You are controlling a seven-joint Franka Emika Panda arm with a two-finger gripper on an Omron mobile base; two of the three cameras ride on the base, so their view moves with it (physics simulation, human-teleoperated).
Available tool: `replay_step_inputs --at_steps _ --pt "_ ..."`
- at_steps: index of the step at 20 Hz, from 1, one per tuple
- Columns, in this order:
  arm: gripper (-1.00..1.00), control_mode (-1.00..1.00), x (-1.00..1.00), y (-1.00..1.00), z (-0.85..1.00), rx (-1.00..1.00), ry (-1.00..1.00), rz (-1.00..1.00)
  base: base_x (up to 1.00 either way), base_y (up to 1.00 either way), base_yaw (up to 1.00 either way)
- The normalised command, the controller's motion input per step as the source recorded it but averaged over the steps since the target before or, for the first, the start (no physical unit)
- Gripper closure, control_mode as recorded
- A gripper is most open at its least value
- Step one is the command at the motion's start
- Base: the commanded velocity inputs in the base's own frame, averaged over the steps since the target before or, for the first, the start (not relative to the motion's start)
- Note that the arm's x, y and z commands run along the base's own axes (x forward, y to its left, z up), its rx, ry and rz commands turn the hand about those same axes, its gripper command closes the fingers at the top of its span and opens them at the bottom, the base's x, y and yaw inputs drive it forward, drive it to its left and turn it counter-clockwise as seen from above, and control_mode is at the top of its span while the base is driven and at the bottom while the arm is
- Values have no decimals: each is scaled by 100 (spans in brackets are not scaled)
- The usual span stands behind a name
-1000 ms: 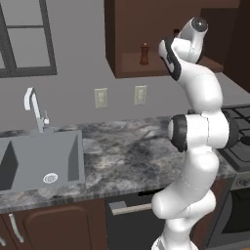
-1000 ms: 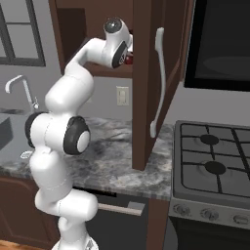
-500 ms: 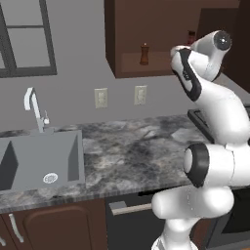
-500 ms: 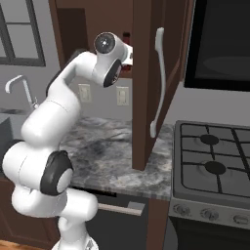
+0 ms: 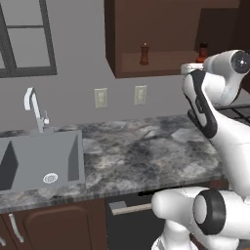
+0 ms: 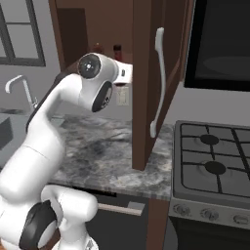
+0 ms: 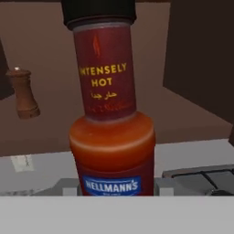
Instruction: Take 2 condiments from the cabinet and move them on the counter near the stove.Make sure the condiments are lined up with each other, next to each other.
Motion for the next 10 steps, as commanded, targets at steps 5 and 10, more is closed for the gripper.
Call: replay_step_inputs --at_steps 5,10 --pt "100 -100 -100 0 -17 -22 12 5 0 0 0" --pt "100 -100 -100 -1 -57 -11 8 13 0 0 0"
